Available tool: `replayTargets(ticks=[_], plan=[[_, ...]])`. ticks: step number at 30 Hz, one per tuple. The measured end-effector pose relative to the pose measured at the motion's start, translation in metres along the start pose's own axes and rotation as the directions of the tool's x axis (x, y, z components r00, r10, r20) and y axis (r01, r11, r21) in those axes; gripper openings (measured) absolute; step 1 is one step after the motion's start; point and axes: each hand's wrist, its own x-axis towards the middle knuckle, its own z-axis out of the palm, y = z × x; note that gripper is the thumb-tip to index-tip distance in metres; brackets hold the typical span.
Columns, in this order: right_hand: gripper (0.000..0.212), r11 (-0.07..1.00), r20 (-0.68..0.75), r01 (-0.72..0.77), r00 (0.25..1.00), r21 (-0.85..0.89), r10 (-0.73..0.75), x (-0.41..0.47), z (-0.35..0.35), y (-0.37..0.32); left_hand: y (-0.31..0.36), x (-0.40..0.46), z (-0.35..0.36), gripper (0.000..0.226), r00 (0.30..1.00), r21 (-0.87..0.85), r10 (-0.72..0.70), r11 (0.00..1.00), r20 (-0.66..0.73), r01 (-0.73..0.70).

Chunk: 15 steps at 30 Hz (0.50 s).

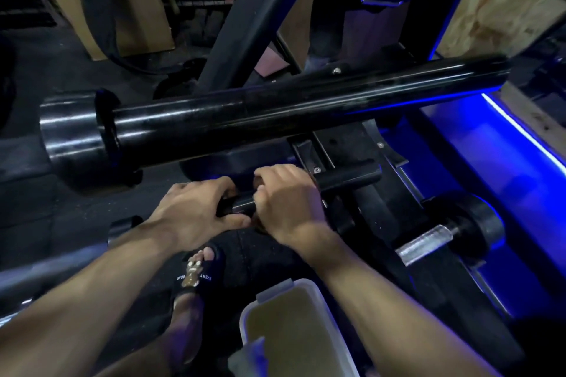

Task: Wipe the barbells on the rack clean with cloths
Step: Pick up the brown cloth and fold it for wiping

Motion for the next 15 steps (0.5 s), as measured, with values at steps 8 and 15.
replayTargets(ticks=[8,15], plan=[[0.029,0.905,-0.02,-0.425,0.905,-0.035,0.425,0.019,-0.056,0.124,0.004,0.006,0.01,0.076,0.996,0.21,0.075,0.976,-0.042,-0.065],[0.039,0.936,-0.024,-0.122,0.992,-0.33,0.121,0.015,-0.017,0.051,0.0,0.004,0.004,0.059,0.994,-0.058,-0.033,0.998,0.107,0.039]])
